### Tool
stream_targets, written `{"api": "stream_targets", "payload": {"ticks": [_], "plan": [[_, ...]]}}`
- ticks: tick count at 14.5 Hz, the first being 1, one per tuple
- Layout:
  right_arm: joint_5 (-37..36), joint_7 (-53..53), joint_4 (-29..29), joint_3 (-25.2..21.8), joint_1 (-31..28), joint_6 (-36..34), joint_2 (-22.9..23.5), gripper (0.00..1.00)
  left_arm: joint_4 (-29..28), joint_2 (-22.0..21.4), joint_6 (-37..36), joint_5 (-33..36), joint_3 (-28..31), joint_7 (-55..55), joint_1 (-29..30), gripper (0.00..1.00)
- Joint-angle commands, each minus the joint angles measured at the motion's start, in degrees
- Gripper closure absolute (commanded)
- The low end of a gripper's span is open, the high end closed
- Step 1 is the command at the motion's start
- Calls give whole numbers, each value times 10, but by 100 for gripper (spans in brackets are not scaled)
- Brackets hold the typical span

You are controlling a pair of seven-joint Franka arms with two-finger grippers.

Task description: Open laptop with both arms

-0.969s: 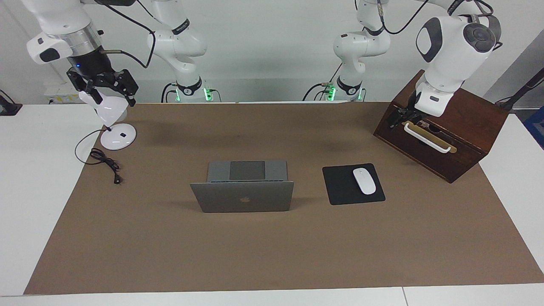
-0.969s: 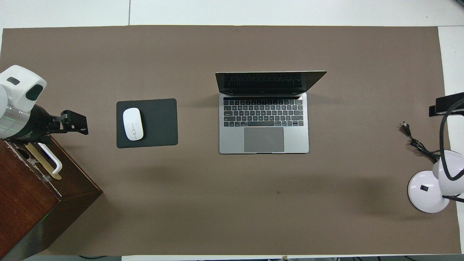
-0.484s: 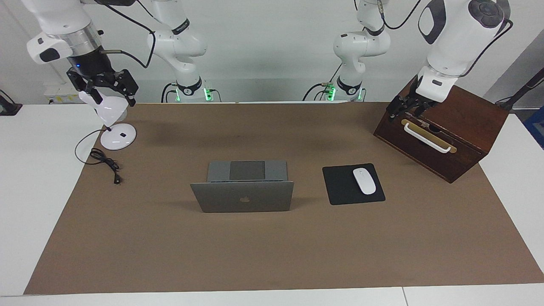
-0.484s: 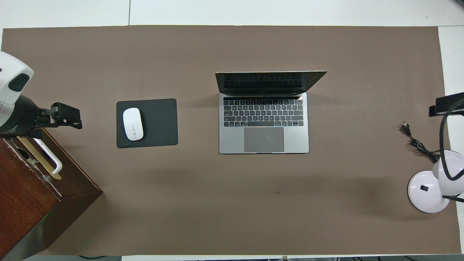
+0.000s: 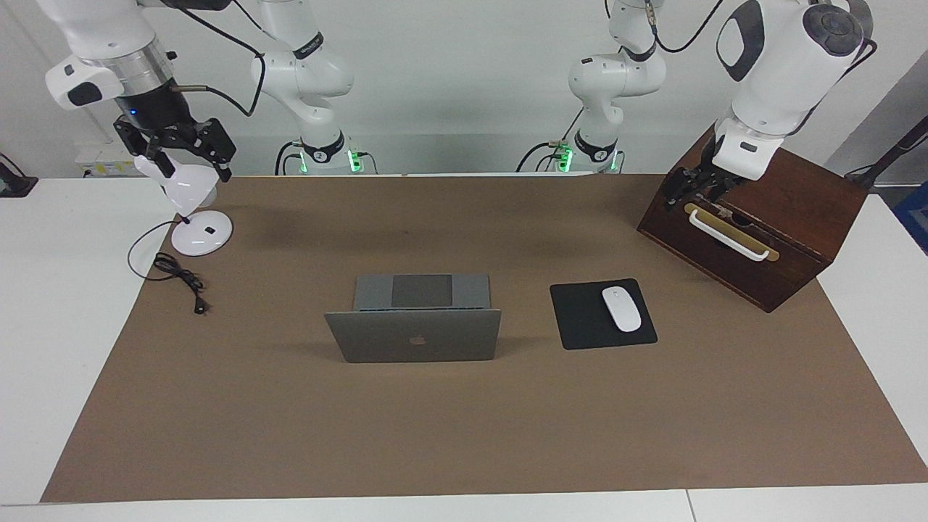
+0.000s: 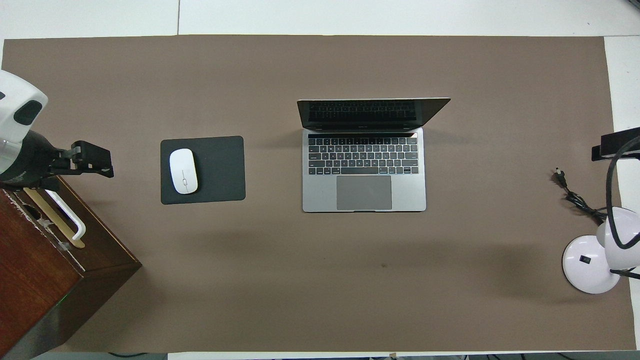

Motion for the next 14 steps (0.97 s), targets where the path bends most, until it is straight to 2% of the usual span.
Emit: {"api": "stream_targets", "payload": {"ticks": [1, 3, 8, 14], "plan": [[-11, 7, 10, 9, -10, -7, 5, 0, 10, 5, -8, 11, -3, 12, 5, 0], [-11, 7, 10, 9, -10, -7, 4, 0, 10, 5, -2, 11, -2, 50, 8, 0], [-12, 4, 8, 9, -10, -8, 4, 0, 10, 10, 31, 11, -4, 47, 16, 0], [-6, 4, 5, 9, -10, -3, 2, 0, 16, 13, 28, 11, -4, 49, 16, 0]]}}
